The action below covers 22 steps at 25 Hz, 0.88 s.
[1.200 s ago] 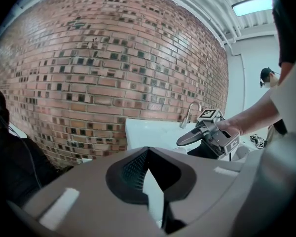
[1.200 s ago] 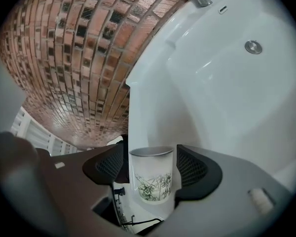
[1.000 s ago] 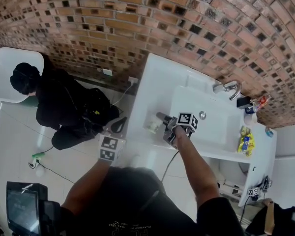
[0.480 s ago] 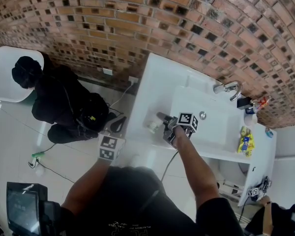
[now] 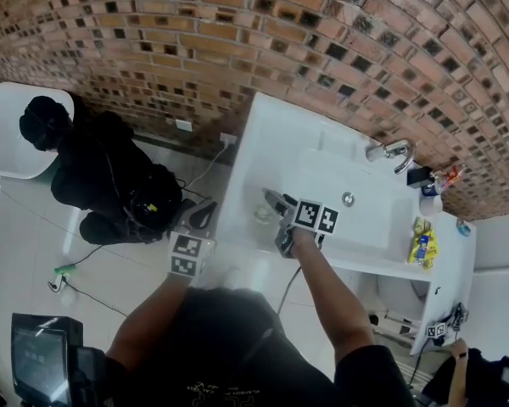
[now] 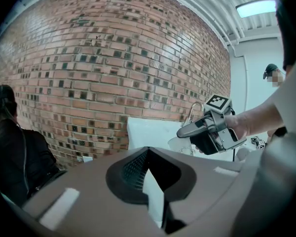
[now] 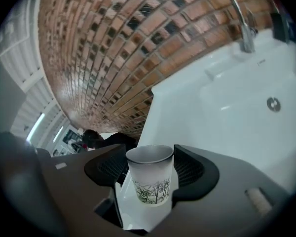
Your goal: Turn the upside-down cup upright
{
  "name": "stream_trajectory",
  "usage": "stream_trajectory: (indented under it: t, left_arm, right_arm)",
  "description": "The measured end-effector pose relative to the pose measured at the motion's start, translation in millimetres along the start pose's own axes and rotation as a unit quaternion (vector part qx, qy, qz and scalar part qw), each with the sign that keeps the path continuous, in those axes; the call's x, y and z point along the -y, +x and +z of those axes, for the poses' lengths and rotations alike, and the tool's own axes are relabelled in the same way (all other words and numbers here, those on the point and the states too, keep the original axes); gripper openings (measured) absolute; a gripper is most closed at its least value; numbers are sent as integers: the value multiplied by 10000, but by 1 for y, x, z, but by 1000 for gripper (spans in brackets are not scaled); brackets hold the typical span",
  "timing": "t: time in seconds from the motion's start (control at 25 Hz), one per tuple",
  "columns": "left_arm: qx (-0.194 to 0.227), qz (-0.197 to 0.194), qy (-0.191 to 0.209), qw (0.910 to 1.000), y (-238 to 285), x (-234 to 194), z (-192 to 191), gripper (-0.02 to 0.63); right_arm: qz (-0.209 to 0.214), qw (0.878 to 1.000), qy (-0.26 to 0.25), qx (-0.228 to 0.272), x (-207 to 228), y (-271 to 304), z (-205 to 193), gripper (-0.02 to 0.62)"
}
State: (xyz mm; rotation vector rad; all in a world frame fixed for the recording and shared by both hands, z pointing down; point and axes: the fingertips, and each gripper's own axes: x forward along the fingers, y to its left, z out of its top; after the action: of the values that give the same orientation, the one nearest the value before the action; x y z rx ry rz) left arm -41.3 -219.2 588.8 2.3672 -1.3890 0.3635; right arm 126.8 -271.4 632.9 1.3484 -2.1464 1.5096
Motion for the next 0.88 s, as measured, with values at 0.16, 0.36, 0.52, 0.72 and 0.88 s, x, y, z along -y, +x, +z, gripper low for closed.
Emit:
stream_trajectory:
  t: [0.16,0.36,0.52,0.72,0.88]
  left_arm:
    - [11,33,24,10000,0,-1,1,-6]
    - [35,40,17,10000,-1,-2,4,-6]
    - [1,60,18,10000,-3,-3,0,-6]
    - [-12,50,-2,10000,-5,-2,-3,-6]
    - [-28,67,-16,10000,-7,-3,-5,-6]
  right_arm:
    - [-284,9875,-1296,853,-23,-13,12,316]
    - [-382,9585,-2353,1564,-51,-20,5,314]
    - [-451,9448,-2680,1829,-60,-19,-9,314]
    - [-603,9376,-2874,1864,-60,-15,-26,316]
    - [-627,9336,-2927,1969,-63,-12,-32,316]
